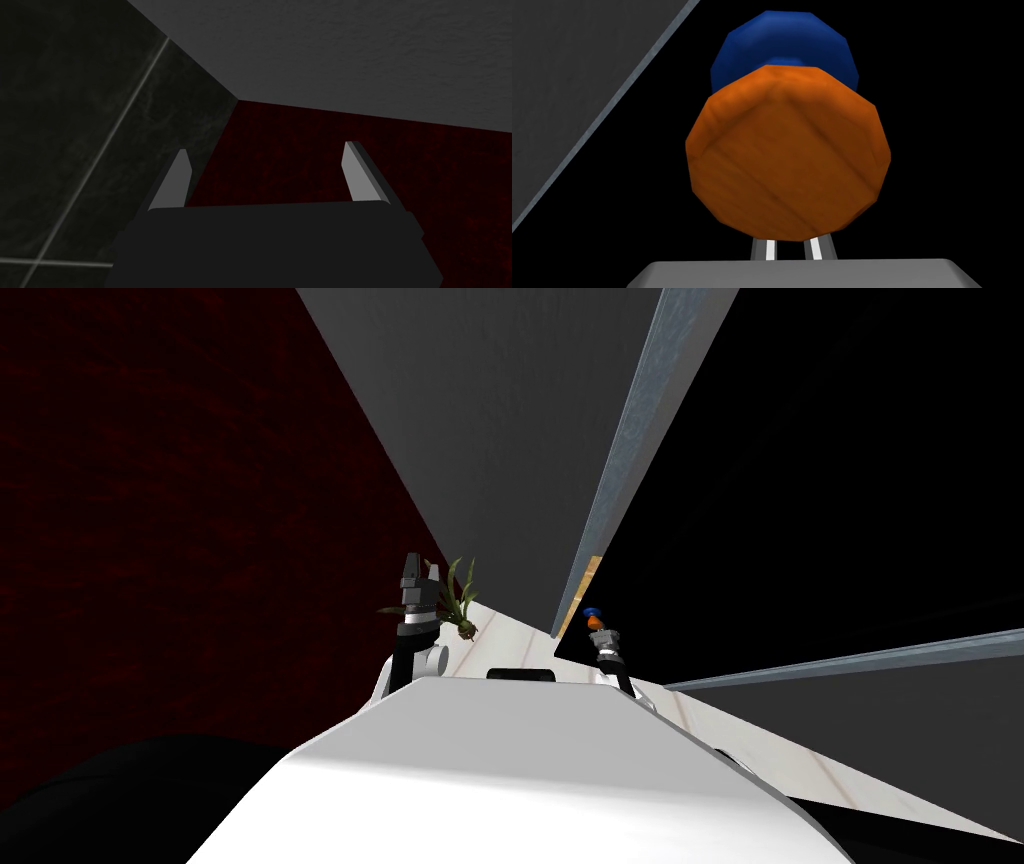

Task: Pull the door open

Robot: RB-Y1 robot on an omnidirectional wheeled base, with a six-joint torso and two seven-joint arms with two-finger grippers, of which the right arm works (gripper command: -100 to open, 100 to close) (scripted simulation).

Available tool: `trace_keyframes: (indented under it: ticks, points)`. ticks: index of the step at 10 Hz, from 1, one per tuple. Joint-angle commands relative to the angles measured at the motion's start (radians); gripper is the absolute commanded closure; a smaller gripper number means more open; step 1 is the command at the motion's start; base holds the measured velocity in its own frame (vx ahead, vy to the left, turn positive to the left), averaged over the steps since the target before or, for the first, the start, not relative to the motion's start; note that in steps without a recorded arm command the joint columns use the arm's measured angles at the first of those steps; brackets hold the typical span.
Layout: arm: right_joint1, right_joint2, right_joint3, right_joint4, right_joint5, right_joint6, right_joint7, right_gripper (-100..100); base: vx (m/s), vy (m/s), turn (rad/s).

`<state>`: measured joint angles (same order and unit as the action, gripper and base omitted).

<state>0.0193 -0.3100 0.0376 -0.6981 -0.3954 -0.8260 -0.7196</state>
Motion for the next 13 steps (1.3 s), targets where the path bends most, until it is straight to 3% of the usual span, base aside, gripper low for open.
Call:
trace_keyframes:
  ticks: [1, 2, 4, 7, 8, 13]
  points:
    - [0.005, 0.004, 0.011, -0.043, -0.002, -0.005, -0.022, 100, -0.038, -0.002, 0.025]
    - [0.007, 0.000, 0.019, -0.045, -0.013, -0.007, -0.060, 100, -0.046, -0.005, 0.060]
    - [0.007, 0.000, 0.019, -0.045, -0.013, -0.007, -0.060, 100, -0.031, -0.004, 0.013]
    - [0.012, -0.008, 0.038, -0.049, -0.036, -0.011, -0.139, 100, -0.046, -0.010, 0.060]
    - [0.019, -0.007, 0.039, -0.024, -0.051, -0.004, -0.161, -100, -0.098, -0.037, 0.027]
    - [0.035, 0.013, 0.069, -0.073, -0.108, 0.001, -0.282, -100, -0.108, 0.015, 0.034]
